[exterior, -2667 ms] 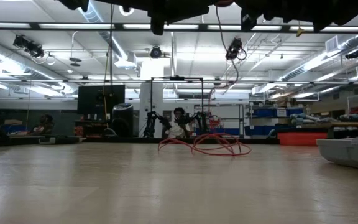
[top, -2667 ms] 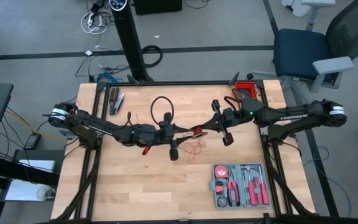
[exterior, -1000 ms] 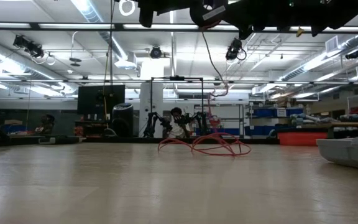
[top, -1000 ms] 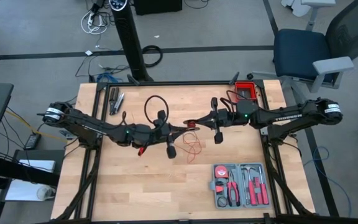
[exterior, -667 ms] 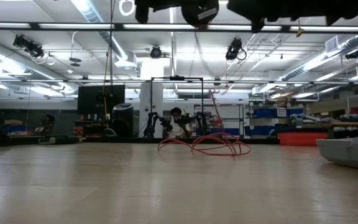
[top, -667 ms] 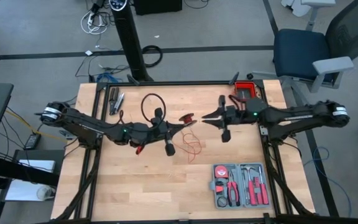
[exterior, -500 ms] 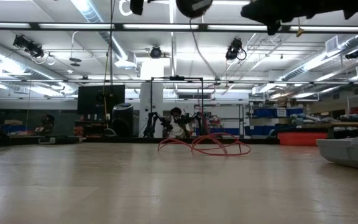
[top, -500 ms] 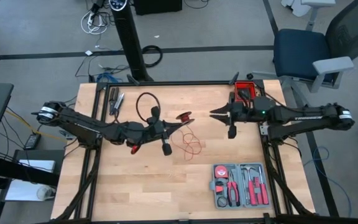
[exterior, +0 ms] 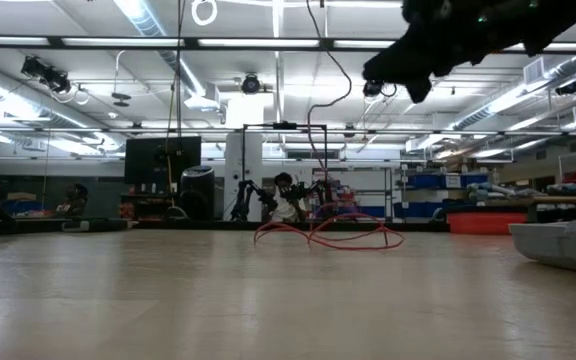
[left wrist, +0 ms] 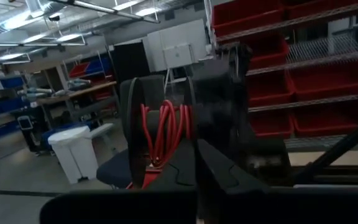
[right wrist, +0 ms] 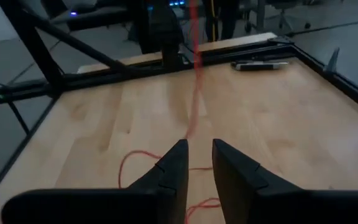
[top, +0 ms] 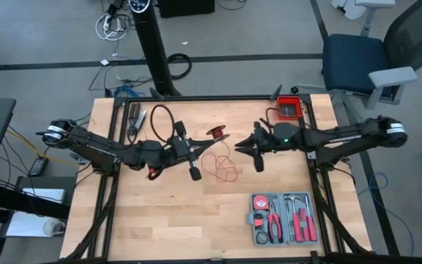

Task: Coil cords
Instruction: Uncoil the wire

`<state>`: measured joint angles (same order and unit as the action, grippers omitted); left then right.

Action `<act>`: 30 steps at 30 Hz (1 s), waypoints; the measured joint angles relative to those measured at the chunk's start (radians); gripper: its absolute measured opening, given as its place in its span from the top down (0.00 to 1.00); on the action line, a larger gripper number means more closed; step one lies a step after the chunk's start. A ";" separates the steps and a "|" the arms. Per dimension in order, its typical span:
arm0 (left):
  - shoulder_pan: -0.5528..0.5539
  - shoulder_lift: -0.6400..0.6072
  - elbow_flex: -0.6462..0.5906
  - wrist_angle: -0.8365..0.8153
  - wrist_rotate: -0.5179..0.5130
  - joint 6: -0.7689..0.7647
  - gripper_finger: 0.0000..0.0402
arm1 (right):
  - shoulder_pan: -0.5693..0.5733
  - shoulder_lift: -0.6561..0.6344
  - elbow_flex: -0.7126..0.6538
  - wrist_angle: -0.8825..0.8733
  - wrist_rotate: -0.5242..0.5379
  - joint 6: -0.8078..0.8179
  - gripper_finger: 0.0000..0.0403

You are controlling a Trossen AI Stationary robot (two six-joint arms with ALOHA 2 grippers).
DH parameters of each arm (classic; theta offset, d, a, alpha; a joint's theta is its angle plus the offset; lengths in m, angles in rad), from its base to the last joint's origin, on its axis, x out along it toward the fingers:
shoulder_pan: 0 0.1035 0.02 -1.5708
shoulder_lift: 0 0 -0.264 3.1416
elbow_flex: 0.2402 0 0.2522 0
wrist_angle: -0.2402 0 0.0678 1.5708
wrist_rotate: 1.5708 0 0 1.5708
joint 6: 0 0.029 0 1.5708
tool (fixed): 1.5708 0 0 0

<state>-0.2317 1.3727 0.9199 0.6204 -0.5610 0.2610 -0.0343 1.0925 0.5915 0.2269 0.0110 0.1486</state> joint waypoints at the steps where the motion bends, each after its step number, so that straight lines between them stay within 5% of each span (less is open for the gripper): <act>1: 0.000 0.000 0.000 -0.001 0.000 0.003 1.00 | 0.002 0.024 0.000 0.027 0.001 0.004 0.81; 15: -0.012 0.001 0.000 0.009 0.008 0.024 1.00 | 0.014 0.218 0.000 0.233 -0.050 0.024 0.81; 20: -0.020 0.001 0.000 0.007 0.001 0.027 1.00 | 0.013 0.216 0.000 0.236 -0.059 -0.006 0.91; 30: -0.021 0.001 0.000 -0.010 -0.016 0.027 1.00 | -0.043 0.067 0.000 -0.032 -0.093 -0.057 0.99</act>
<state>-0.2527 1.3735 0.9199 0.6103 -0.5767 0.2878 -0.0776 1.1598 0.5915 0.1953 -0.0821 0.0916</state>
